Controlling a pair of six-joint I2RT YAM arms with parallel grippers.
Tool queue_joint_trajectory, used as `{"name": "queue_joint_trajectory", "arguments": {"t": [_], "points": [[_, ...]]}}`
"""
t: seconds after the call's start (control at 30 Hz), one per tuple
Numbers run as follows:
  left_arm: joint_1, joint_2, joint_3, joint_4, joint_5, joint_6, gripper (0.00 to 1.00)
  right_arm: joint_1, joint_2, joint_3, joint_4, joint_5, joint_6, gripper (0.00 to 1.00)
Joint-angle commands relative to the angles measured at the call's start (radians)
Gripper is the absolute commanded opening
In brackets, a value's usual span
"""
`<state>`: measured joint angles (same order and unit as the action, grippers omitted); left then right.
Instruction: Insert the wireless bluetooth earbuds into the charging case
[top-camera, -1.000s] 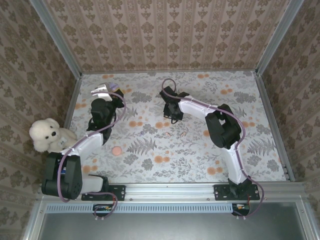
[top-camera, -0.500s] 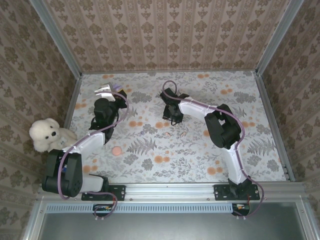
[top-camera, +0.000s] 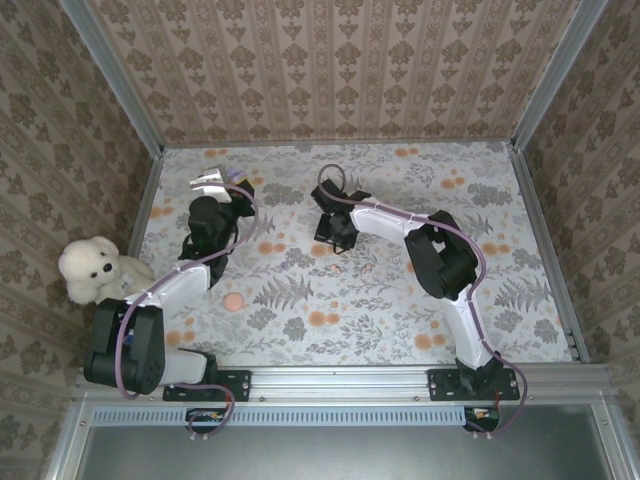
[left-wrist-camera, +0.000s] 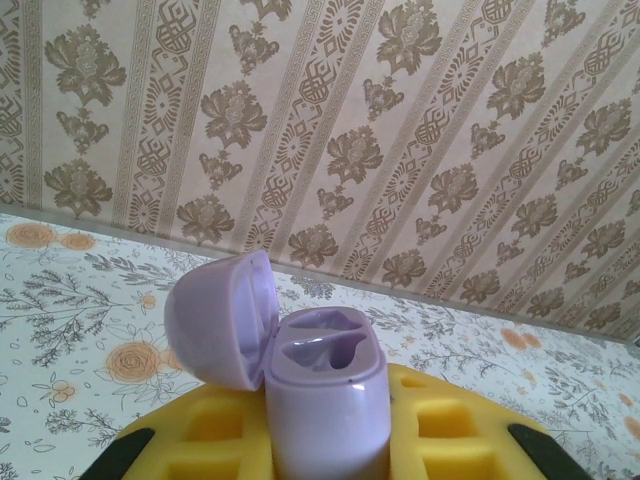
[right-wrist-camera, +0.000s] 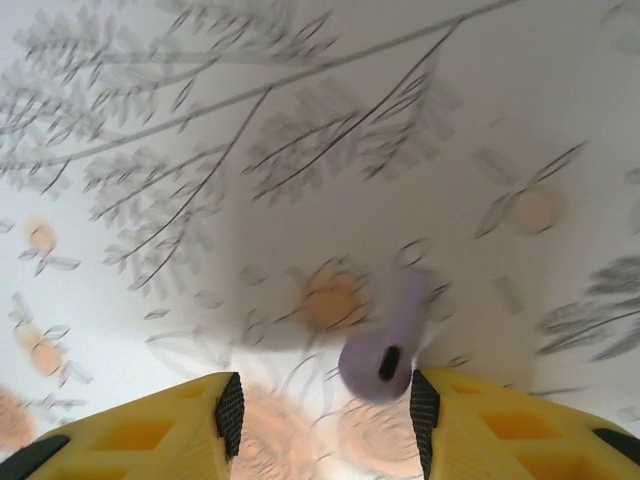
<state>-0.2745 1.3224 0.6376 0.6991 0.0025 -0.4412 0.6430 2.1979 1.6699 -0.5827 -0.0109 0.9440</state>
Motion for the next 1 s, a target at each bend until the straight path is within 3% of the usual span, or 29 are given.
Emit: {"name": "queue_joint_trajectory", "arguments": {"t": [0.0,0.23,0.37,0.53,0.77,0.97], "points": [[-0.004,-0.009,0.026,0.03,-0.007,0.019,0.0,0.019,0.034,0.036,0.017,-0.065,0.033,0.51],[-0.005,-0.012,0.024,0.03,-0.01,0.021,0.0,0.029,0.012,0.053,0.027,-0.093,-0.028,0.55],[-0.005,-0.017,0.023,0.031,-0.012,0.031,0.0,0.032,-0.059,0.035,-0.006,-0.021,-0.097,0.59],[-0.005,-0.024,0.022,0.031,-0.013,0.043,0.0,0.026,-0.081,0.096,-0.09,0.081,-0.292,0.61],[-0.003,-0.034,0.019,0.023,-0.014,0.048,0.0,0.012,-0.018,0.178,-0.12,0.091,-0.657,0.64],[-0.005,-0.038,0.02,0.019,-0.016,0.043,0.0,-0.006,0.044,0.223,-0.148,0.091,-0.675,0.64]]}}
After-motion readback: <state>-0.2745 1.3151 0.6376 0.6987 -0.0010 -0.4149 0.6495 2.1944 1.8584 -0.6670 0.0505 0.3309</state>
